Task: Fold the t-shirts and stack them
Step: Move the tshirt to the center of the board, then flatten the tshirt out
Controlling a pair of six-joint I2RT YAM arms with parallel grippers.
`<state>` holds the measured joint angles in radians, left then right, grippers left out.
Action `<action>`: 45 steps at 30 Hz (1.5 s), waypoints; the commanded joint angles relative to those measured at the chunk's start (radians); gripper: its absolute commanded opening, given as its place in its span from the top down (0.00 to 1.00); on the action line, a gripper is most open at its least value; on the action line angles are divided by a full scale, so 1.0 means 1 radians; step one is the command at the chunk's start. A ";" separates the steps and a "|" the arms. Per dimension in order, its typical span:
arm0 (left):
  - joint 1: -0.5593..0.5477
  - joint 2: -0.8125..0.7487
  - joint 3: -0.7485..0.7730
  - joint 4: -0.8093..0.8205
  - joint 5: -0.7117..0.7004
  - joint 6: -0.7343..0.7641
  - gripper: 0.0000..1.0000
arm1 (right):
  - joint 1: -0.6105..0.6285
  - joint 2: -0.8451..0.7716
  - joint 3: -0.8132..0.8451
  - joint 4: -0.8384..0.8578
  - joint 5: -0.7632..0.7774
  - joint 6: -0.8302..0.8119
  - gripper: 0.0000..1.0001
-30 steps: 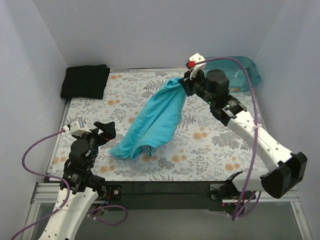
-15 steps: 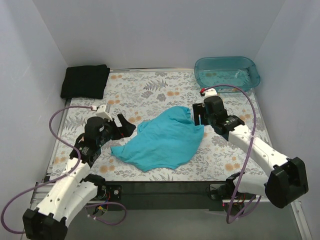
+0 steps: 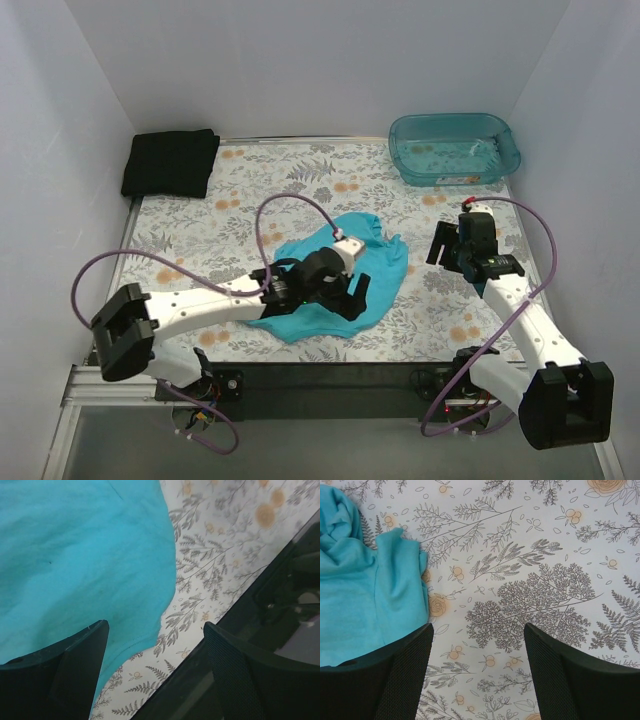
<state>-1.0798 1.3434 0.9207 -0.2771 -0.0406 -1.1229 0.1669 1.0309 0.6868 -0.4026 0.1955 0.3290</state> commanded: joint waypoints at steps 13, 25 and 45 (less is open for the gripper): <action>-0.229 0.482 0.271 -0.014 -0.262 0.198 0.41 | -0.017 -0.126 -0.132 0.024 -0.107 0.107 0.34; -0.230 0.568 0.291 -0.066 -0.338 0.158 0.87 | -0.017 -0.154 -0.171 0.057 -0.159 0.097 0.35; 0.273 -0.070 0.451 -0.341 -0.377 0.205 1.00 | 0.029 -0.003 -0.121 0.287 -0.507 0.033 0.44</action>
<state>-0.8131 1.3151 1.3514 -0.5606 -0.4240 -0.9573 0.1646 0.9867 0.5133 -0.2237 -0.2108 0.3683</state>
